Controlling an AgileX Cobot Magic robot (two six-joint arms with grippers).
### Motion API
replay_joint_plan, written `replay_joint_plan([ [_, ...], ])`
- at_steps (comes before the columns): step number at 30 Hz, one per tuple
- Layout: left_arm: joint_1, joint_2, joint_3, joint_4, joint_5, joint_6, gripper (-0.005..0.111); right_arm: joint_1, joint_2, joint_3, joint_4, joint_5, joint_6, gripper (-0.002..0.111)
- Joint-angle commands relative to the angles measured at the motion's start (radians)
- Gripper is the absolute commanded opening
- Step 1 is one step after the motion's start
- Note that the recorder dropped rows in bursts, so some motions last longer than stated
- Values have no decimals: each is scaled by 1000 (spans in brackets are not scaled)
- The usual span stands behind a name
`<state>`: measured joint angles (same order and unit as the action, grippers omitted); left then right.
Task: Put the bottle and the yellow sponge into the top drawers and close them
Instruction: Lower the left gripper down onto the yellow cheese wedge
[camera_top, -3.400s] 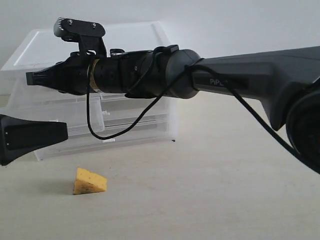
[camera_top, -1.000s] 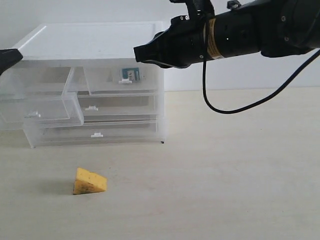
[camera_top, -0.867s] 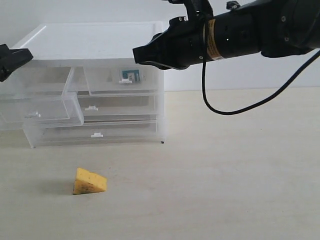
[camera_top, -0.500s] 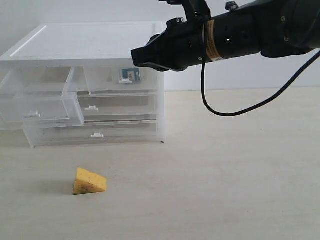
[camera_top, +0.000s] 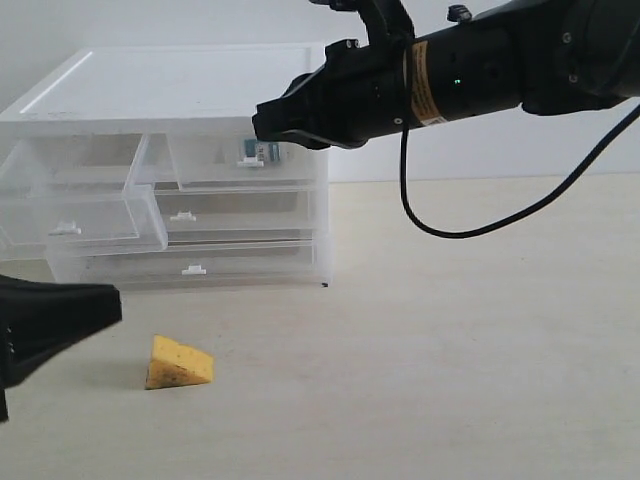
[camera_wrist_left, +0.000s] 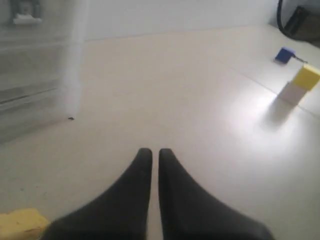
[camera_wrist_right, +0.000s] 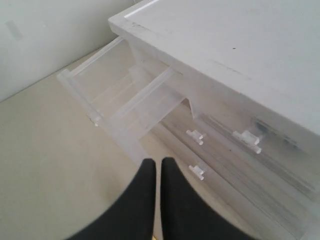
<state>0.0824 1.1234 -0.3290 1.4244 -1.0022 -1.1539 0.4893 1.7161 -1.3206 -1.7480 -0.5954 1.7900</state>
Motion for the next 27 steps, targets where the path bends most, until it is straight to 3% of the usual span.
replay_joint_plan([
  [1, -132, 42, 13, -100, 32, 176, 29, -4, -10, 7, 4, -24, 11, 0],
  [3, -187, 66, 13, -166, 85, 266, 51, -4, -10, 7, 4, -28, 13, 0],
  [6, -260, 107, 13, -306, 239, 454, 64, -4, -10, 7, 4, -29, 13, 0],
  [9, -318, 160, -5, -436, 308, 667, 64, -4, -10, 7, 4, -37, 18, 0],
  [13, -383, 220, -73, -443, 347, 812, 64, -4, -10, 7, 4, -57, 18, 0],
  [17, -454, 286, -179, -443, 556, 742, 64, -4, -10, 7, 4, -69, 20, 0],
  [22, -557, 378, -263, -238, 715, 698, 64, -4, -10, 7, 4, -101, 20, 0],
  [27, -633, 434, -313, -193, 977, 698, 64, -4, -10, 7, 4, -119, 20, 0],
])
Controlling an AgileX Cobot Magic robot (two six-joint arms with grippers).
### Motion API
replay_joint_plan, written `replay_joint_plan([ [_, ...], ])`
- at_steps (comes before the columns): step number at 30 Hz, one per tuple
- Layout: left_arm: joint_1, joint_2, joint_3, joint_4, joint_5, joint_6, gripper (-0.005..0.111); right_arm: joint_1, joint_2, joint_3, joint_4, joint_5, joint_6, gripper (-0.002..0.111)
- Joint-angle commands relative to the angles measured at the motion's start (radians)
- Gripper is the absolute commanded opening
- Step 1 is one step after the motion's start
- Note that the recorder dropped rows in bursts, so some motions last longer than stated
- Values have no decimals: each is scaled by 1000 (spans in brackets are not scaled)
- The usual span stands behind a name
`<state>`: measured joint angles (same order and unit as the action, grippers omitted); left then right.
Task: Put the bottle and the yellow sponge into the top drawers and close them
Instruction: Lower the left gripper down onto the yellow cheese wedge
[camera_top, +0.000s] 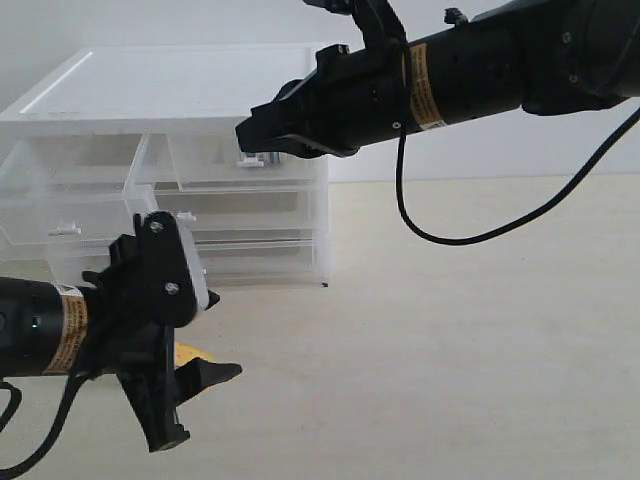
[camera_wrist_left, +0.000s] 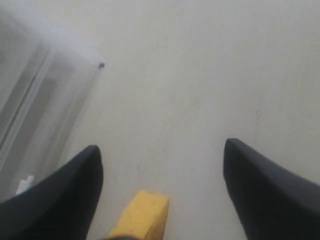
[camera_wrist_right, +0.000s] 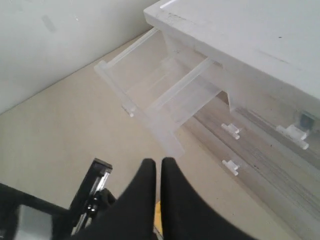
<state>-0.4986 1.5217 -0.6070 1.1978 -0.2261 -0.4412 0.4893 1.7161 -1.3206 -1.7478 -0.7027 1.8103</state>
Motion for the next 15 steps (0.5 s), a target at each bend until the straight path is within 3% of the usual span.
replay_joint_plan([
  [1, -64, 42, -40, 23, 231, -14, 64, -4, -10, 7, 3, -12, 0, 0],
  [8, -153, 91, -53, -15, 494, -12, 64, -4, -10, 7, 3, -8, 2, 0],
  [15, -150, 118, -53, 21, 500, 41, 64, -4, -10, 7, 3, -45, 12, 0],
])
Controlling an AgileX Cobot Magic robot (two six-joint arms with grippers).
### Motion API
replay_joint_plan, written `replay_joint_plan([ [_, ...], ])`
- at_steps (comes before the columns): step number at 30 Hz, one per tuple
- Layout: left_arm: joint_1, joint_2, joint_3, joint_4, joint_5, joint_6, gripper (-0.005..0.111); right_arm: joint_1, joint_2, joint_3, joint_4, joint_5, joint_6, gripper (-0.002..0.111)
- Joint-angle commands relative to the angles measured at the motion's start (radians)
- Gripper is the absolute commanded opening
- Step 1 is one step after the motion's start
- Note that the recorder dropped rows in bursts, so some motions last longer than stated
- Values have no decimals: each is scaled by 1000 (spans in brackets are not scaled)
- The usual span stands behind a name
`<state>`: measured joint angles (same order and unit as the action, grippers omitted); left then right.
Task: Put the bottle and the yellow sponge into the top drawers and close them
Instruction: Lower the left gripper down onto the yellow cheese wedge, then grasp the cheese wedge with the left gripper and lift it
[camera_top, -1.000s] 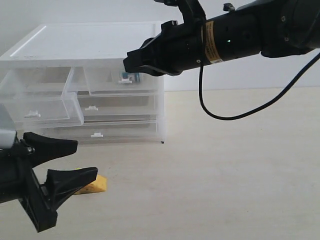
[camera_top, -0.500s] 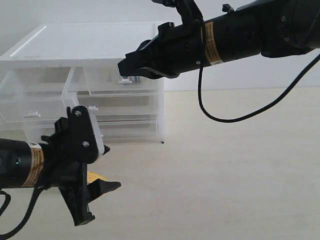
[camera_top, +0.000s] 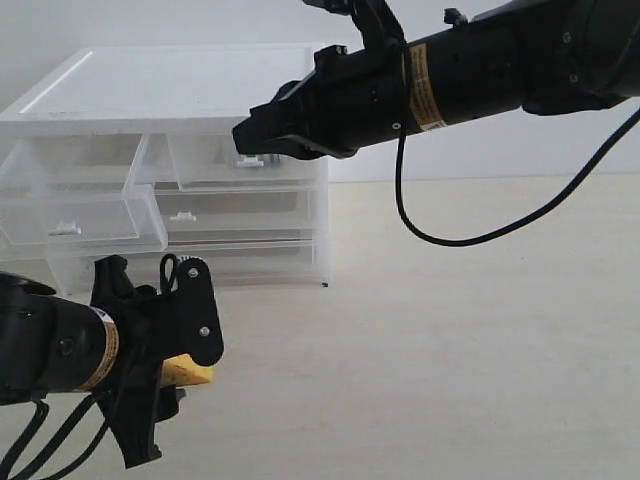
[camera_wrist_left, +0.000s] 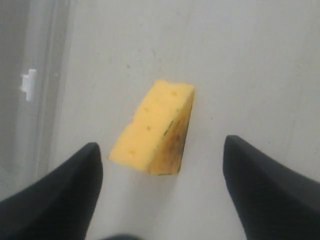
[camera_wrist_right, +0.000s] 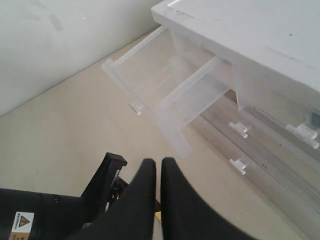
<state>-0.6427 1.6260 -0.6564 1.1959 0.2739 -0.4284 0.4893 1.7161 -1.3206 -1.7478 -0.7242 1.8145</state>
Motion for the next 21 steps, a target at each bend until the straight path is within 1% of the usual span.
replay_joint_plan([
  [1, -4, 32, -4, 62, 2, 28, 64, -4, -10, 9, 3, -28, 7, 0],
  [3, 11, 57, -4, 104, 7, 28, 64, -4, -10, 21, 3, -22, 7, 0],
  [5, 40, 69, -16, 109, -23, 8, 64, -4, -10, 45, 3, 31, 0, 0],
  [7, 56, 70, -24, 110, -32, 2, 64, -4, -10, 44, 3, 39, -8, 0],
  [11, 119, 80, -25, 129, -88, 11, 64, -4, -10, 44, 3, 37, -7, 0],
  [13, 134, 89, -25, 129, -117, 11, 64, -4, -10, 44, 3, 37, -7, 0],
  [17, 139, 91, -25, 155, -148, 15, 64, -4, -10, 44, 3, 37, -11, 0],
  [21, 207, 93, -25, 146, -220, -18, 64, -4, -10, 44, 3, 37, -11, 0],
])
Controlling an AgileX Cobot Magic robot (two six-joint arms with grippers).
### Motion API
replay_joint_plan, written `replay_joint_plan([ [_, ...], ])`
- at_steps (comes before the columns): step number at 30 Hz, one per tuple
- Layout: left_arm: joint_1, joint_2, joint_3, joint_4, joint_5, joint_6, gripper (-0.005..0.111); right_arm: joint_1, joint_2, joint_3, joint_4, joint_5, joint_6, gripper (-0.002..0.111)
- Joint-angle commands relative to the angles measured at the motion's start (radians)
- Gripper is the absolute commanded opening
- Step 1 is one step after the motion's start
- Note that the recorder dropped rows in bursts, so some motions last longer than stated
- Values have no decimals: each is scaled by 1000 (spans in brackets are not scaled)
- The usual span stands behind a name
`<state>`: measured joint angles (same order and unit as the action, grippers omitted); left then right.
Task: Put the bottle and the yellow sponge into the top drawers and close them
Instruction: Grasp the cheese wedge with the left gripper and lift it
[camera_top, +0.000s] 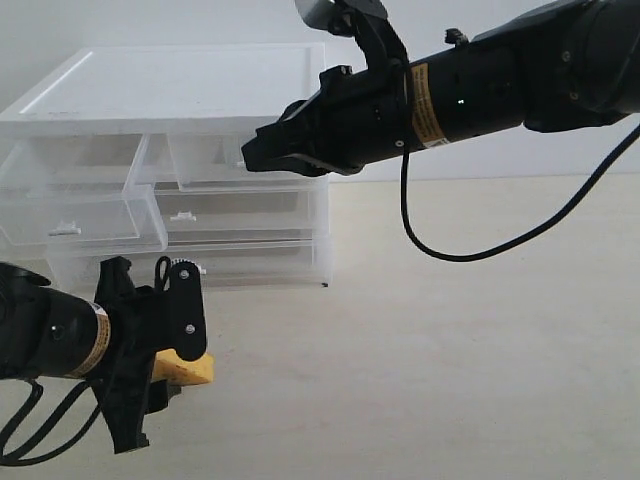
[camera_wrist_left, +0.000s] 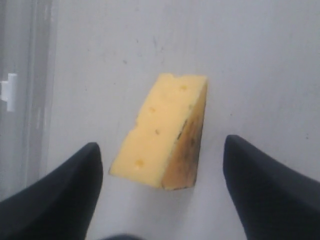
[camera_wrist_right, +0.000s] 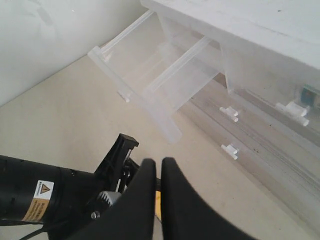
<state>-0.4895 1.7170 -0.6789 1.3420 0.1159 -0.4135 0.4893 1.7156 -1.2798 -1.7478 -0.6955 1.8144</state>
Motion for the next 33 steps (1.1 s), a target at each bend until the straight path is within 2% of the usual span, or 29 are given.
replay_joint_plan([
  [1, 76, 2, -2, 0, -85, -38, 64, -4, -10, 4, 3, 9, -10, 0],
  [7, 120, 23, -2, 0, -200, -42, 64, -4, -10, 4, 3, 12, -9, 0],
  [19, 120, 125, -17, 11, -178, 21, 62, -4, -10, 4, 3, 12, -11, 0],
  [21, 120, 123, -29, 11, -167, 23, 51, -4, -10, 4, 3, 12, -11, 0],
  [25, 120, 112, -43, 12, -116, 37, 6, -4, -10, 4, 3, 21, -11, 0],
  [29, 120, 59, -43, 16, -135, 47, 5, -4, -10, 4, 3, 22, -11, 0],
  [33, 118, -7, -31, 11, -224, 40, 4, -4, -10, 4, 3, 22, -11, 0],
])
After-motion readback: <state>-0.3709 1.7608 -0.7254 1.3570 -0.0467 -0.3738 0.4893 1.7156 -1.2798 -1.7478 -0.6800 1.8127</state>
